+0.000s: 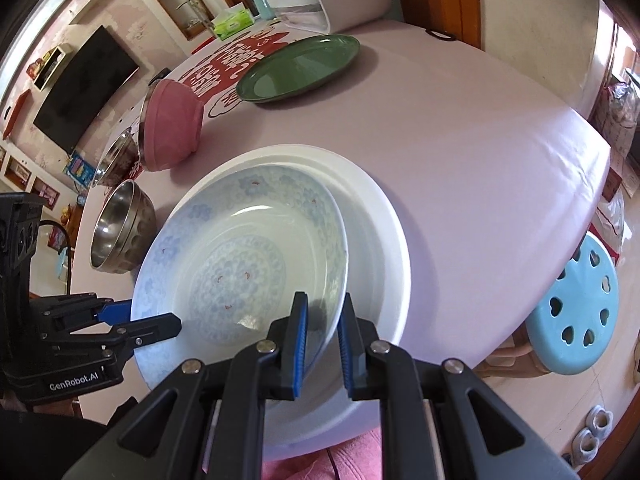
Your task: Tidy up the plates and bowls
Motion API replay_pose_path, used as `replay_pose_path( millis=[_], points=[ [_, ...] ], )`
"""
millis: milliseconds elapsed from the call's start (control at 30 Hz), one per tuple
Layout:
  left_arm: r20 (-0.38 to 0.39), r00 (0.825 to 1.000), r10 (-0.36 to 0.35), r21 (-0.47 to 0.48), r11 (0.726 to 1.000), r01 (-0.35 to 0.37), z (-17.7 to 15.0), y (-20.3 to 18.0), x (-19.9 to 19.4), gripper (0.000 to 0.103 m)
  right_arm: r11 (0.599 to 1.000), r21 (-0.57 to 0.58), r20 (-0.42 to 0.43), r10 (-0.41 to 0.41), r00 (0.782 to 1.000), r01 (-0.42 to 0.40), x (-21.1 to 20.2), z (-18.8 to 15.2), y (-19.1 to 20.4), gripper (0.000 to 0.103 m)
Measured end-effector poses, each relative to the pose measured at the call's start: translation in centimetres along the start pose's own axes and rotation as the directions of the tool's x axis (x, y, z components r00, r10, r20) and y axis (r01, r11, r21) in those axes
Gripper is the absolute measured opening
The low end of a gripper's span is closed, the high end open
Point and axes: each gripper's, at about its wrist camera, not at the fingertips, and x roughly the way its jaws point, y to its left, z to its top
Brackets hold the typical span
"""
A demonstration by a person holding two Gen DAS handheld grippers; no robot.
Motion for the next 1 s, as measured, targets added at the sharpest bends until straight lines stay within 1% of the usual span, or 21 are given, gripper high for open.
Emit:
replay_pose_path(
  millis=[67, 233, 300, 400, 500, 633, 667, 733, 767, 800, 867, 1000],
  points=[
    [0.002, 1.000, -0.001, 0.002, 1.000, 0.001, 0.0, 0.1, 0.0, 0.033, 1.000, 0.021, 0.009, 0.005, 1.000, -0.005, 0.1, 0.0, 0.1, 0.017],
    [0.007, 1.000, 0.018, 0.044, 0.999, -0.018, 0.2, -0.3, -0.1, 0.033, 0.995, 0.091, 0.007, -0.042, 0.999, 0.041, 0.5, -0.5, 0.1, 0.017],
    [0.021, 0.999, 0.031, 0.063, 0.997, -0.033, -0.1, -0.6, -0.2, 0.035, 0.993, 0.114, 0.022, -0.045, 0.999, 0.043, 0.4, -0.9, 0.0, 0.018],
    [0.032, 0.999, 0.027, 0.073, 0.997, -0.030, -0.4, -0.4, -0.3, 0.035, 0.990, 0.136, 0.034, -0.053, 0.998, 0.048, 0.1, -1.3, 0.0, 0.020],
    [0.032, 0.999, 0.018, 0.077, 0.997, -0.020, -0.8, -0.1, -0.5, 0.035, 0.989, 0.144, 0.067, -0.048, 0.997, 0.038, -0.5, -1.6, 0.1, 0.027],
    [0.034, 0.999, 0.015, 0.080, 0.997, -0.018, -0.9, 0.0, -0.8, 0.036, 0.994, 0.108, 0.127, -0.046, 0.991, 0.032, -1.6, -1.2, 0.9, 0.043],
    [0.034, 0.999, 0.014, 0.076, 0.997, -0.016, -0.8, 0.0, -0.9, 0.037, 0.995, 0.100, 0.133, -0.041, 0.990, 0.028, -1.7, -0.9, 1.0, 0.046],
    [0.039, 0.999, 0.018, 0.054, 0.998, -0.020, -0.7, 0.3, -1.1, 0.040, 0.996, 0.080, 0.132, -0.035, 0.991, 0.025, -1.7, -0.3, 1.2, 0.047],
    [0.050, 0.998, 0.029, 0.041, 0.999, -0.031, -0.7, 0.4, -1.4, 0.049, 0.997, 0.072, 0.127, -0.030, 0.991, 0.021, -1.6, 0.0, 1.2, 0.047],
    [0.067, 0.997, 0.037, 0.027, 0.999, -0.039, -0.5, 0.6, -1.7, 0.054, 0.998, 0.063, 0.127, -0.019, 0.992, 0.011, -1.7, 0.3, 1.2, 0.047],
    [0.098, 0.994, 0.038, -0.008, 0.999, -0.037, -0.4, 1.1, -2.7, 0.054, 0.999, 0.044, 0.129, -0.005, 0.992, -0.001, -1.7, 0.9, 1.2, 0.047],
    [0.122, 0.991, 0.051, -0.081, 0.996, -0.041, 0.3, 1.5, -3.9, 0.055, 1.000, -0.014, 0.116, 0.018, 0.993, -0.017, -1.9, 2.3, 1.2, 0.047]
  ],
)
